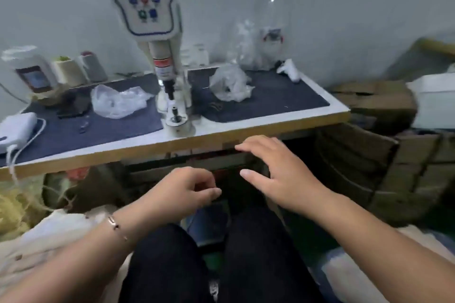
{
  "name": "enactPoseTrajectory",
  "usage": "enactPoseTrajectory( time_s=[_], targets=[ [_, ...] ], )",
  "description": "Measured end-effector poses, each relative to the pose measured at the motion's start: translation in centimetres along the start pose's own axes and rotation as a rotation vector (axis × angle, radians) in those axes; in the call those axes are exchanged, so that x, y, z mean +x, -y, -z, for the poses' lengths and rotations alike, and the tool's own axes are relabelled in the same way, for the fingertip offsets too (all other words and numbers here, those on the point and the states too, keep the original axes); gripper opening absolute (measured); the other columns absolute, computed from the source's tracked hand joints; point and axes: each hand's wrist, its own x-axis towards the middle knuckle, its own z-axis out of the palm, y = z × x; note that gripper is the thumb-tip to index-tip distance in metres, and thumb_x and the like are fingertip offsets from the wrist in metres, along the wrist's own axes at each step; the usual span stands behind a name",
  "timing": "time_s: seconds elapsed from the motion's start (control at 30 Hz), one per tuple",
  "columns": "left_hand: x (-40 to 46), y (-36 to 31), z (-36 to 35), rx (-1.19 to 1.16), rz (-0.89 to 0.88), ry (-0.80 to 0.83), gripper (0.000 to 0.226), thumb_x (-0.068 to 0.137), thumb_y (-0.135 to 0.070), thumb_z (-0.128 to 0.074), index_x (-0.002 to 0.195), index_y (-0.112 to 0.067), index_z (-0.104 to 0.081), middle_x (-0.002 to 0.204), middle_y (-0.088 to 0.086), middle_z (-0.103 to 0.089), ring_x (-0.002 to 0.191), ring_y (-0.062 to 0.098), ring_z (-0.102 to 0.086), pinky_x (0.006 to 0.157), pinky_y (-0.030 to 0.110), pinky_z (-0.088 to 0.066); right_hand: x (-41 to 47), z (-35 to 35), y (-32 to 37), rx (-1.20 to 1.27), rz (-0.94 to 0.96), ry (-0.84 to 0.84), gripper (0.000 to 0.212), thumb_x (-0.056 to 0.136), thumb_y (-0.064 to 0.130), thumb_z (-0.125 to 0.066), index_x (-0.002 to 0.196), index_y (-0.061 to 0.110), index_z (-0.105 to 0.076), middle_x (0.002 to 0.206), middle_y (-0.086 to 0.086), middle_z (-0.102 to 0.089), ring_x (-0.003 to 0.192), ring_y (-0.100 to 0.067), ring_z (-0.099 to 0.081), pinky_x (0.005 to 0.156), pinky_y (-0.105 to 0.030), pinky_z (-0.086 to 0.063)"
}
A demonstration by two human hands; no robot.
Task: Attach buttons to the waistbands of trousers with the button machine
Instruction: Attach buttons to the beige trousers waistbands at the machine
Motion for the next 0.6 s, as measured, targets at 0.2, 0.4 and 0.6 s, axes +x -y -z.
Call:
enactPoseTrajectory(
  time_s=[0.2,0.4,0.6],
  targets=[
    [11.1,-11.5,-7.6,-0.395,-0.173,0.276,0.023,0.094,-0.031,-0.063,0.073,-0.029,-0.071,0.075,-0.004,-0.071,0.068,0.005,-0.065,0.063,0.020,-0.044,-10.7,8.3,-9.9,-0.067,-0.478,-0.219,0.024,0.093,0.035,-0.057,0.115,0.031,-0.064,0.107,0.022,-0.057,0.109,-0.002,-0.048,0.087,-0.027,-0.044],
    [14.4,-17.0,-20.9,-0.395,-0.104,0.503,0.011,0.091,-0.016,-0.066,0.083,-0.020,-0.072,0.080,-0.005,-0.073,0.080,0.010,-0.066,0.065,0.024,-0.049,-23.3,8.9,-17.2,-0.112,-1.011,-0.327,0.016,0.086,0.021,-0.062,0.099,0.024,-0.070,0.096,0.005,-0.070,0.093,-0.019,-0.063,0.082,-0.036,-0.052],
    [13.2,-14.9,-30.2,0.220,-0.088,0.794,0.054,0.082,-0.051,-0.071,0.126,-0.023,-0.054,0.122,-0.005,-0.059,0.108,0.014,-0.057,0.090,0.027,-0.045,-29.1,3.4,-20.4,-0.277,-1.146,-0.189,0.042,0.083,0.035,-0.066,0.122,0.021,-0.060,0.123,0.002,-0.056,0.116,-0.021,-0.047,0.097,-0.033,-0.039]
  ],
)
